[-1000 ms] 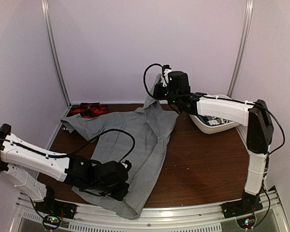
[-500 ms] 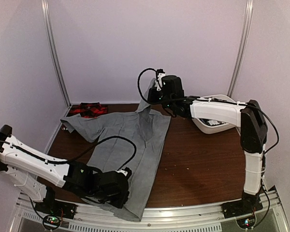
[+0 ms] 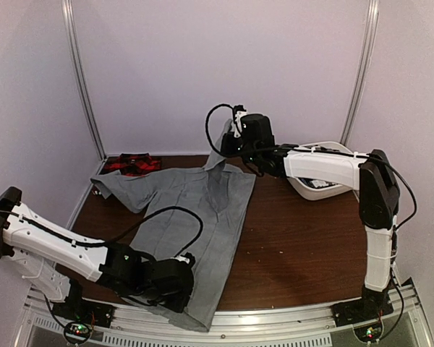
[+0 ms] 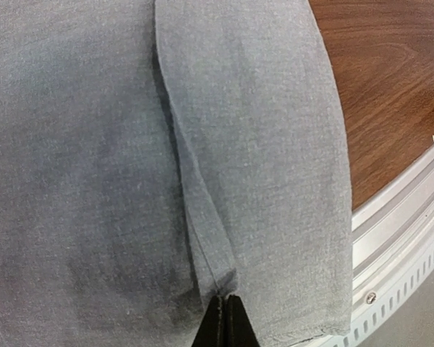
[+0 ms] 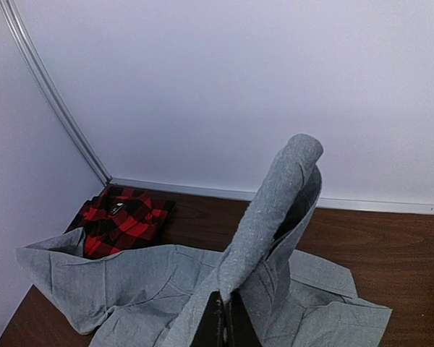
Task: Fold and stack the long sleeve shirts
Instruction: Fold the flattened shirt at the center of the board.
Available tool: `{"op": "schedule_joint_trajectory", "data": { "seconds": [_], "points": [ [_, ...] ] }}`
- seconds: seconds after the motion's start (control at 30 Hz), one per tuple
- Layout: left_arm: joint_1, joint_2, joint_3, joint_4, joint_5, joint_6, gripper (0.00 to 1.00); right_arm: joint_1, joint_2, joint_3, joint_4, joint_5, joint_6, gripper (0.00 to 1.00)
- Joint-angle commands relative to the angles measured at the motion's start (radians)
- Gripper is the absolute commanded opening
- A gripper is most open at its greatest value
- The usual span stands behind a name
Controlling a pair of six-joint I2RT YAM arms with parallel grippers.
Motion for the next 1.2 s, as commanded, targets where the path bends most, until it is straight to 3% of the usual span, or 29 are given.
{"op": "schedule_joint_trajectory", "data": {
  "seconds": [0.0,0.67,1.17],
  "points": [
    [-0.01,0.02,-0.002,-0.005,0.018,-0.015,0.0,0.015,-0.012,-0.012,-0.017,0.03,0.019,0.0],
    [-0.053,0.011,0.023,-0.052,-0.036,-0.085,0.0,0.04,-0.121,-0.045,-0.037,0.083,0.011,0.0],
    [-0.072,-0.007,-0.012,-0.054,-0.046,-0.16,0.0,0.062,-0.087,-0.009,-0.015,0.003,-0.024,0.0]
  ]
}}
